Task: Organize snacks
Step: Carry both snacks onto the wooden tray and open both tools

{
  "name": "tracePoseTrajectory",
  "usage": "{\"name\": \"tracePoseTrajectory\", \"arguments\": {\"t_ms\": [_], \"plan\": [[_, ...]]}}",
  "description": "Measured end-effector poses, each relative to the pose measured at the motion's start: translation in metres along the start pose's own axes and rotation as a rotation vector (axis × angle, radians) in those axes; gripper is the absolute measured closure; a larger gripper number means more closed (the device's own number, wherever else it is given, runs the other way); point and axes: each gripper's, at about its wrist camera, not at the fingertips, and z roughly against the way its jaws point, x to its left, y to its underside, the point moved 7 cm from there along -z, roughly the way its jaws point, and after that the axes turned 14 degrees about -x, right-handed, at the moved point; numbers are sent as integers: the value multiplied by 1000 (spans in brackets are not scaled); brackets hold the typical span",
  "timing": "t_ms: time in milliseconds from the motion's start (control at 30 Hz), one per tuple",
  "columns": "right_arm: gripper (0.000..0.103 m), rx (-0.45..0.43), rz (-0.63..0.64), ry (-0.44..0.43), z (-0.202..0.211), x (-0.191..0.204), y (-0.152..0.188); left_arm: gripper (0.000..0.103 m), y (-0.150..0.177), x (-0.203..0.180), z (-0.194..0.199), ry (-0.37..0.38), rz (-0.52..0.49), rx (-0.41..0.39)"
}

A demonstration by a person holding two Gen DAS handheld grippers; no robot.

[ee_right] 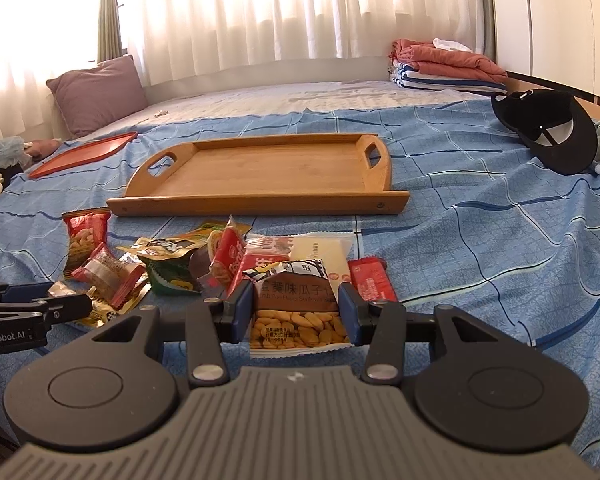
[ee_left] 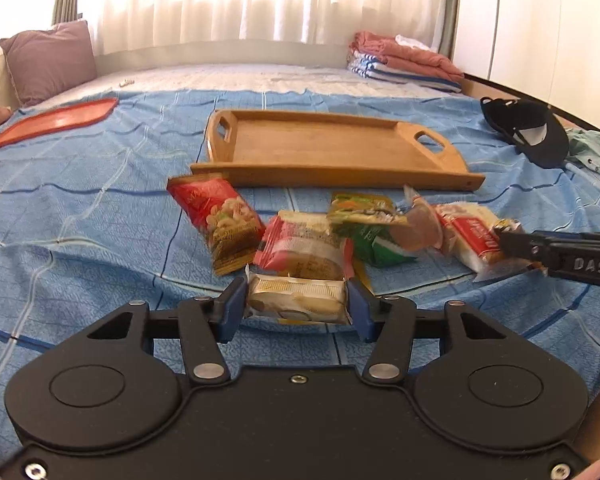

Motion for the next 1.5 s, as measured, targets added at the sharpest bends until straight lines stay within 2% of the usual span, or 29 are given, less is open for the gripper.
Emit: {"name": "tracePoseTrajectory", "arguments": {"t_ms": [200, 367, 600, 733, 900, 1133, 1333, 1500], "plan": [[53, -2, 4, -6, 0, 3, -10, 52, -28, -5, 7, 15, -9, -40], [53, -13, -25, -15, -7, 1, -32, 52, -63, -10, -8, 41, -2, -52], [53, -28, -21, -22, -37, -8, -69, 52, -116, -9, -52, 64, 42, -62], [53, -8, -41, -27, -65, -16, -87, 52, -135, -13, -91, 74, 62, -25], [53, 47, -64, -37, -104, -22, -97, 52, -140, -18, -144, 70, 79, 58], [53, 135, -103, -34, -157, -32, -92, 52, -120, -12, -211, 27, 135, 172], [53, 197, -101, -2, -190, -38, -73, 52, -101, -9, -244, -18, 109, 208], [53, 201, -99, 20, -204, -41, -63, 52, -93, -11, -255, -30, 88, 201]]}}
